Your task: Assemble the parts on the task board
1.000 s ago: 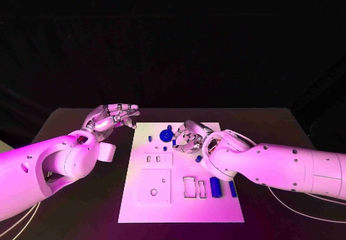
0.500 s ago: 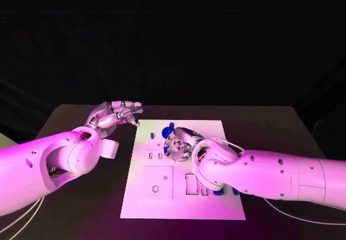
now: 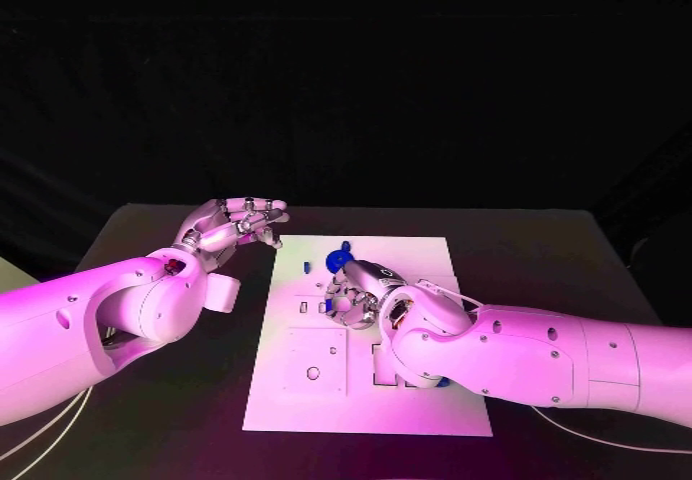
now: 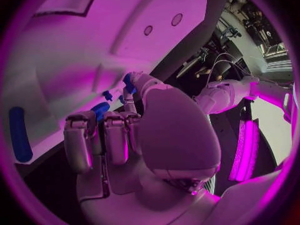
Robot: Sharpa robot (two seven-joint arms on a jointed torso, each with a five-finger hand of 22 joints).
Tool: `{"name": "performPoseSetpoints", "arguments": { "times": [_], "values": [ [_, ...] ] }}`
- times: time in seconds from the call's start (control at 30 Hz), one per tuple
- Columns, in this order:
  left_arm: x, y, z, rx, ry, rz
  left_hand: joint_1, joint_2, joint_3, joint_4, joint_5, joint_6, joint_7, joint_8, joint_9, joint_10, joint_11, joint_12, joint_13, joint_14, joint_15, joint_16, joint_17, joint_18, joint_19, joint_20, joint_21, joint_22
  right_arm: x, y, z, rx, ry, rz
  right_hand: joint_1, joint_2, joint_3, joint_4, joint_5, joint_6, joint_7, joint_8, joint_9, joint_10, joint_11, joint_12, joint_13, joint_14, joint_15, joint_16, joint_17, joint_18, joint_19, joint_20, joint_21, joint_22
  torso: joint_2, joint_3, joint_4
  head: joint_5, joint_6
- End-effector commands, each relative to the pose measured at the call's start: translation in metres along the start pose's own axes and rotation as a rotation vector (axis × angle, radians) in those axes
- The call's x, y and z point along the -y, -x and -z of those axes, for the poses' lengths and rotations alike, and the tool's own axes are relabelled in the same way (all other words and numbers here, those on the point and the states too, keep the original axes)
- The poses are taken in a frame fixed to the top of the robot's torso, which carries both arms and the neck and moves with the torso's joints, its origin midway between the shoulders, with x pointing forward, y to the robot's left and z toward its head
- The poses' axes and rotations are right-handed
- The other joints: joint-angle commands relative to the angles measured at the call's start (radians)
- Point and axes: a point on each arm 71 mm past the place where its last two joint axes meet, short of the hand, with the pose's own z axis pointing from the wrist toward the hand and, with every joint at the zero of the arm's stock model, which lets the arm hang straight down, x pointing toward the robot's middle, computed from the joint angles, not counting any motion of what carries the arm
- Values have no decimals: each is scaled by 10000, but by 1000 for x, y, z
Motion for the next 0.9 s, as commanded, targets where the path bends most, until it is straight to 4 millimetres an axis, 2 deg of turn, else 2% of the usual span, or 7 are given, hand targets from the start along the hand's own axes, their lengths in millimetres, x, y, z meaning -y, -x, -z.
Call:
{"name": "performPoseSetpoints", "arguments": {
  "times": [0.03, 0.33, 0.67, 0.9],
  "values": [
    [1, -3, -1, -235, -56, 40, 41, 34, 31, -16, -67, 43, 52, 67, 17, 46, 25, -14, 12, -94, 2, 35, -14, 122, -80, -10, 35, 9, -1, -2, 0, 61, 134, 326, -78, -15, 40, -30, 4, 57, -59, 312, 454, 1057, 26, 39, 2633, 1042, 94, 54, 2635, -68, 1046, 39, 44, 2630, -4, -13, 12, 17, -16],
    [1, -2, 0, -247, 18, 28, 41, 34, 31, -16, -67, 43, 52, 67, 17, 46, 25, -14, 12, -94, 2, 35, -14, 122, -80, -10, 35, 9, 0, -3, -2, 81, 151, 386, -116, -44, 45, -27, 1, 27, -51, 308, 452, 1057, 33, 39, 2633, 1042, 99, 54, 2635, -68, 1046, 44, 44, 2630, 6, -7, -18, 43, -7],
    [0, -1, 0, -287, 75, 12, 37, 36, 33, -21, -68, 39, 51, 65, 17, 42, 26, -16, 10, -94, 3, 43, -19, 121, -96, -9, 61, 26, 2, -5, -2, 51, 134, 444, -197, -146, 48, -35, -28, -54, -23, 294, 442, 1057, 57, 39, 2633, 1042, 119, 54, 2635, -68, 1046, 61, 44, 2630, -4, -4, 9, 50, 1],
    [0, -1, 0, -302, 93, 3, 37, 36, 33, -21, -68, 39, 51, 65, 17, 42, 26, -16, 10, -94, 3, 43, -19, 121, -96, -9, 61, 26, 2, -5, -2, 29, 123, 476, -277, -238, 38, -29, -79, -128, 10, 278, 429, 1057, 83, 39, 2633, 1042, 142, 54, 2635, -68, 1046, 80, 44, 2630, -1, -4, -25, 68, 22]
  ]
}}
